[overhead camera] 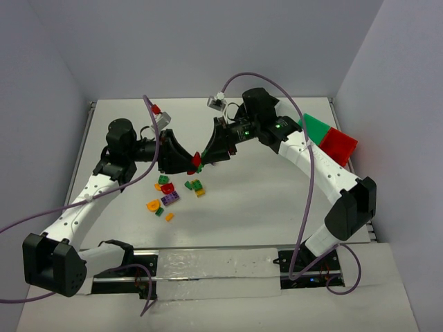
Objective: Sort the legos into containers by color
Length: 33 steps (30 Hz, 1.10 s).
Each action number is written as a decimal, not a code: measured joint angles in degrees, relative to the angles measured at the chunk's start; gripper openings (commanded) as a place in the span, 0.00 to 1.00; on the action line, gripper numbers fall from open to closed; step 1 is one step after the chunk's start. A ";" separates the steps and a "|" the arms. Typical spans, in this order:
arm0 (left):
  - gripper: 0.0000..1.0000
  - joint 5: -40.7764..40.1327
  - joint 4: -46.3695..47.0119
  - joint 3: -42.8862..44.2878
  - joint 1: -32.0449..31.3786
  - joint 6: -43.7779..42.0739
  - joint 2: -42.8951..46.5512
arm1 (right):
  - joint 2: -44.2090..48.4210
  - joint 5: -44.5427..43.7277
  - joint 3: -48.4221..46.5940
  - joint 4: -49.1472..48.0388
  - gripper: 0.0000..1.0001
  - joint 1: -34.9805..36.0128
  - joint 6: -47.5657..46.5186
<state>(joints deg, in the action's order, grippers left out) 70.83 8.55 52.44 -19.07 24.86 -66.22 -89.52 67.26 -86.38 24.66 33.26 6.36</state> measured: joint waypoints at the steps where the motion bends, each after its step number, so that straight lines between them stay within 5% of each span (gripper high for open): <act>1: 0.00 -0.21 -0.16 -0.02 0.00 0.20 0.00 | 0.00 -0.10 -0.13 0.07 0.28 0.01 -0.16; 5: 0.00 -0.56 -0.54 -0.02 0.00 0.02 0.00 | -0.02 -0.24 -0.29 0.47 0.00 0.04 -1.17; 24: 0.00 -0.69 -1.16 0.17 7.19 -0.27 0.00 | 0.54 -3.91 3.03 14.69 0.00 -1.28 -15.04; 33: 0.00 -18.03 -12.87 5.74 4.18 -11.26 -1.69 | 1.75 -29.46 4.43 16.43 0.00 -25.44 -18.05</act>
<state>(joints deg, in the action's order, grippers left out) 52.80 -4.32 58.18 -14.89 13.60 -67.91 -87.77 37.81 -81.95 41.09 7.82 -11.69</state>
